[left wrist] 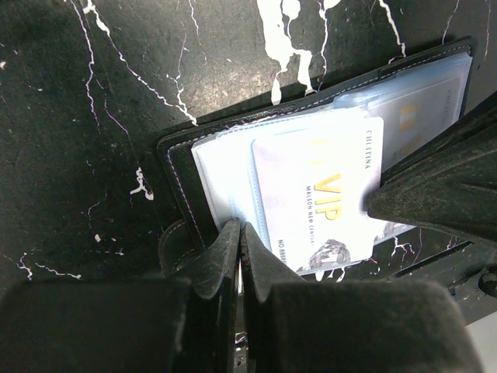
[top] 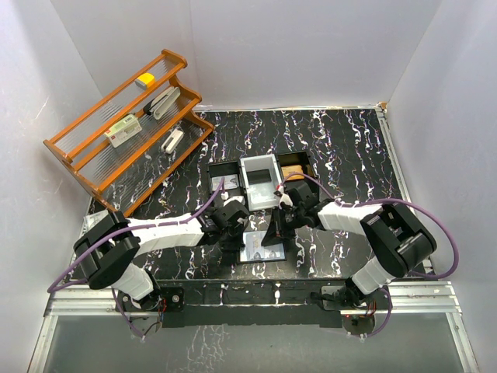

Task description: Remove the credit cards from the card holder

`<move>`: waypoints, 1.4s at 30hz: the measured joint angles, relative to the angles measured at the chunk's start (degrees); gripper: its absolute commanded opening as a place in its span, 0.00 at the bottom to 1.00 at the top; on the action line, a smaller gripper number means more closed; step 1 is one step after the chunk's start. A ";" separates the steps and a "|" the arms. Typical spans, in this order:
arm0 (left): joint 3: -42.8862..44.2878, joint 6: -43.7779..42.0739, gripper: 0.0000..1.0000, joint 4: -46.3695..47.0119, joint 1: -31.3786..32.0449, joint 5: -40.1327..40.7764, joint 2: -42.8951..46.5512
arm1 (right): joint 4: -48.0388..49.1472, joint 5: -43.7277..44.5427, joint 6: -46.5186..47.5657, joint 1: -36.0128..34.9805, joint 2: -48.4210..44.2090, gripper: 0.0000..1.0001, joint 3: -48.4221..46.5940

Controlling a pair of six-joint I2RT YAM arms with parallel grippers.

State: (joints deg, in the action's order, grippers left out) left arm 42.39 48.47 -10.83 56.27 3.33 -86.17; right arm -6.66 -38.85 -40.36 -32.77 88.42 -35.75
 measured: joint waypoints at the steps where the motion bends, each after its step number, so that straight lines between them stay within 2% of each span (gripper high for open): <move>1: 0.00 -0.04 0.00 0.00 0.00 0.00 0.00 | -0.35 -0.15 0.37 0.26 0.00 0.00 0.00; 22: 0.00 -0.31 0.00 0.15 0.11 0.31 0.02 | -10.12 -4.52 11.17 5.95 0.55 0.02 -0.96; 27: 0.44 -0.68 0.15 -1.14 0.17 0.85 0.39 | -11.32 -4.74 11.13 7.17 0.55 0.02 -1.07; 30: 2.12 -1.73 0.28 -5.44 0.31 2.49 0.66 | -10.99 -4.63 9.40 7.30 0.55 0.01 -1.07; 32: 3.10 -2.47 0.32 -7.82 0.31 3.37 1.42 | -9.84 -4.66 7.61 7.30 0.44 0.01 -0.92; 37: 5.55 -3.76 0.32 -7.65 0.26 2.47 5.44 | -7.65 -4.37 4.79 7.30 -1.11 0.02 -0.79; 42: 6.36 -4.52 0.23 -1.36 0.26 -3.26 4.72 | -7.23 -4.22 4.02 7.30 -1.51 0.02 -0.79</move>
State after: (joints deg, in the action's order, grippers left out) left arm 48.75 43.94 -12.19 56.53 0.08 -81.45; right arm -13.89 -43.07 -36.34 -25.47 86.91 -36.53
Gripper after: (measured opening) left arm 0.286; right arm 0.019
